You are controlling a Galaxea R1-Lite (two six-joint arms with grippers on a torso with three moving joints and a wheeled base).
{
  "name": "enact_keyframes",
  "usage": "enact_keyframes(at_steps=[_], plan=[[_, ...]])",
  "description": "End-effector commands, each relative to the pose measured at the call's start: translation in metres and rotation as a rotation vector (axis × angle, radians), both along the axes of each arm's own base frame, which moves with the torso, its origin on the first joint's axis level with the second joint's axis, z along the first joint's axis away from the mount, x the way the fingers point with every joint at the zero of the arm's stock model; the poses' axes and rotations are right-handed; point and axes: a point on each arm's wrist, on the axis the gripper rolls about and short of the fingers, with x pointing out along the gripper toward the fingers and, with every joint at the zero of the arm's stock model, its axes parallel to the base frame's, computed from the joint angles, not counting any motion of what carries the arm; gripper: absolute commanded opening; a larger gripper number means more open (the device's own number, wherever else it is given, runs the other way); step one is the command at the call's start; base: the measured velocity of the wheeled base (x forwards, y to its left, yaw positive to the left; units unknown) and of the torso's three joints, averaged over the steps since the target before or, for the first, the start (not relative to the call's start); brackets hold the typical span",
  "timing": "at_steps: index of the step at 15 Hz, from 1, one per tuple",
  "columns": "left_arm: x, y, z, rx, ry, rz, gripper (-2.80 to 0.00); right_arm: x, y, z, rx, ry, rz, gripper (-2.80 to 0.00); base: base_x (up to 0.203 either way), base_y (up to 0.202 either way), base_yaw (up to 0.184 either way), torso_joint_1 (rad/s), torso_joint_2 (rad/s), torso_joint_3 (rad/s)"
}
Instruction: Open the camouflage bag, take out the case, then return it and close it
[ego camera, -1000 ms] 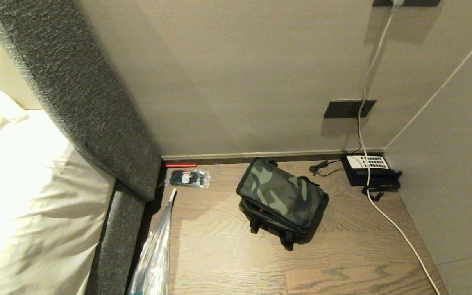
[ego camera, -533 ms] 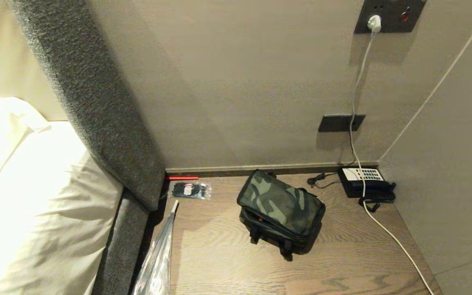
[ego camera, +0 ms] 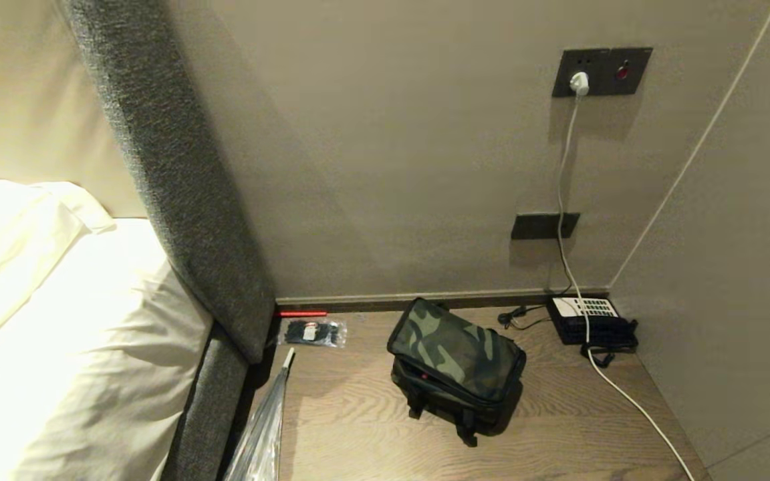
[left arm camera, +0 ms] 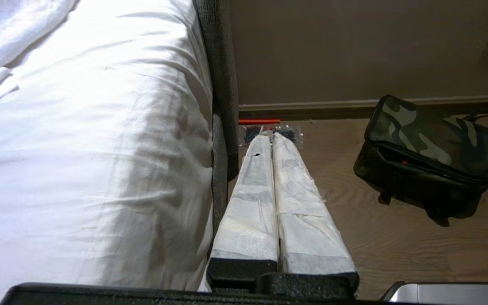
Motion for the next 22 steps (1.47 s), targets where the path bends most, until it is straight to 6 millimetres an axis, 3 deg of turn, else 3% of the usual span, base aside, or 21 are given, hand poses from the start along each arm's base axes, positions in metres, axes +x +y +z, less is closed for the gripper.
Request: enact_keyframes(at_steps=[1,15,22], plan=[[0.0000,0.0000,0.0000,0.002,0.000,0.000,-2.80,-0.0019,0.0000,-0.0006,0.000,-0.026,0.001,-2.80,0.000,0.000,0.000,0.002,0.00,0.198],[0.0000,0.0001,0.0000,0.002,-0.005,0.006,-2.80,-0.0019,0.0000,-0.0006,0.000,-0.026,0.001,-2.80,0.000,0.000,0.000,0.001,0.00,0.197],[0.0000,0.0001,0.0001,0.001,-0.006,0.006,-2.80,-0.0019,0.0000,-0.0006,0.004,-0.026,0.001,-2.80,0.000,0.000,0.000,0.001,0.00,0.026]])
